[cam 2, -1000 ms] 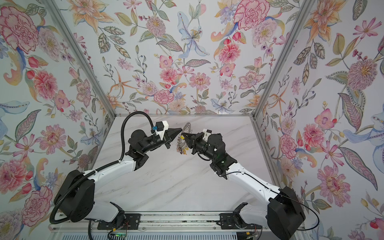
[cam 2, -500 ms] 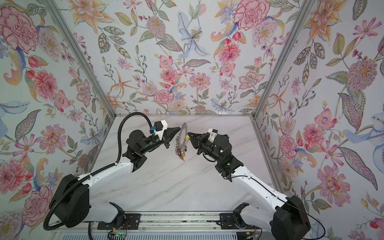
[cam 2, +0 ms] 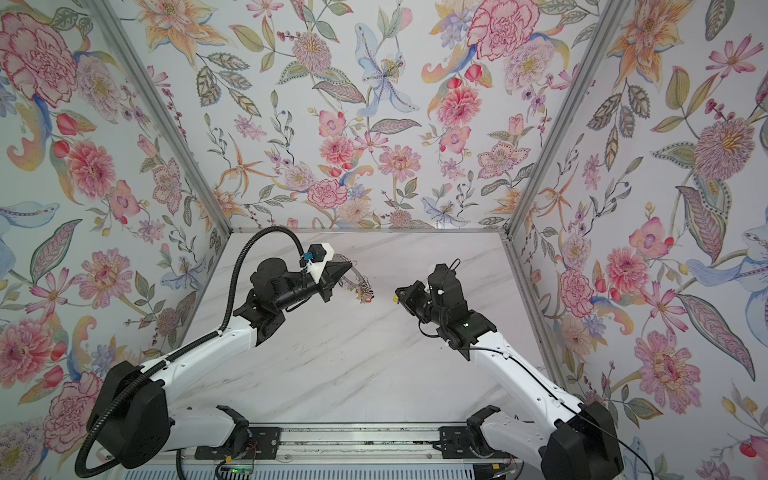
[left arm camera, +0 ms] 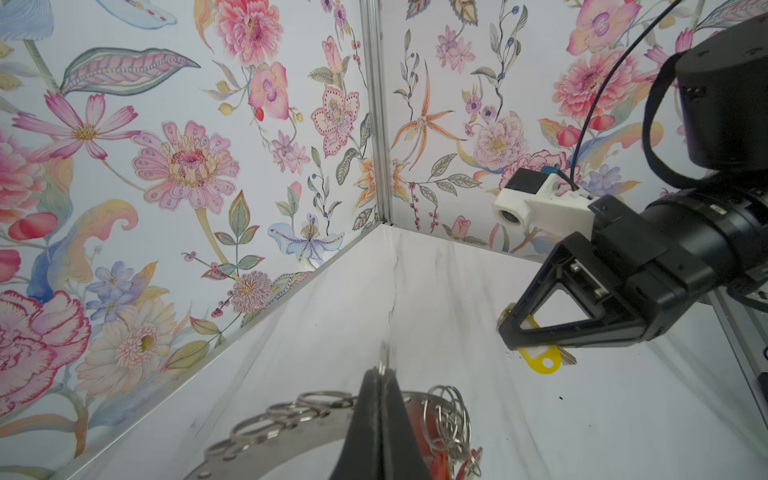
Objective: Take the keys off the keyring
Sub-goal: 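Pull the right gripper away from the plate held by the left gripper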
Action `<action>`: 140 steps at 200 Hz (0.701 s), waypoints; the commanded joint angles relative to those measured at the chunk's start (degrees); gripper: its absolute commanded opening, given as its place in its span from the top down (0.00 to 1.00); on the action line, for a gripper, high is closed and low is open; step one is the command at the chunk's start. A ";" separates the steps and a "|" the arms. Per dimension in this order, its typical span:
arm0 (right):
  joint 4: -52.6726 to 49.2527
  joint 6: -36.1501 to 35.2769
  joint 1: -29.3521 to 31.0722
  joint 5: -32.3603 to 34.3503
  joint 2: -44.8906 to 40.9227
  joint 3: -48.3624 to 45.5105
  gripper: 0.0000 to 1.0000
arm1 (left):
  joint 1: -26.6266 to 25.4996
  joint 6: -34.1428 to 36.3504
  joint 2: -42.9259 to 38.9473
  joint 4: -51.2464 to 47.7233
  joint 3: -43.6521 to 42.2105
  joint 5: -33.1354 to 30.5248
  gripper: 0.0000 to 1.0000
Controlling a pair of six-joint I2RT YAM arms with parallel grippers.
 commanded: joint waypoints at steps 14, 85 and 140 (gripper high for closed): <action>-5.20 -12.62 2.16 7.23 5.32 0.18 1.00 | 0.42 1.41 -3.10 -4.06 1.78 -2.89 1.00; -3.97 -20.28 5.22 11.31 18.95 1.54 1.00 | 0.42 1.05 -4.53 -6.78 1.57 -5.30 1.00; -4.82 -23.10 5.88 12.43 26.02 3.95 0.96 | 0.41 2.03 -5.12 -8.61 1.56 -6.70 1.00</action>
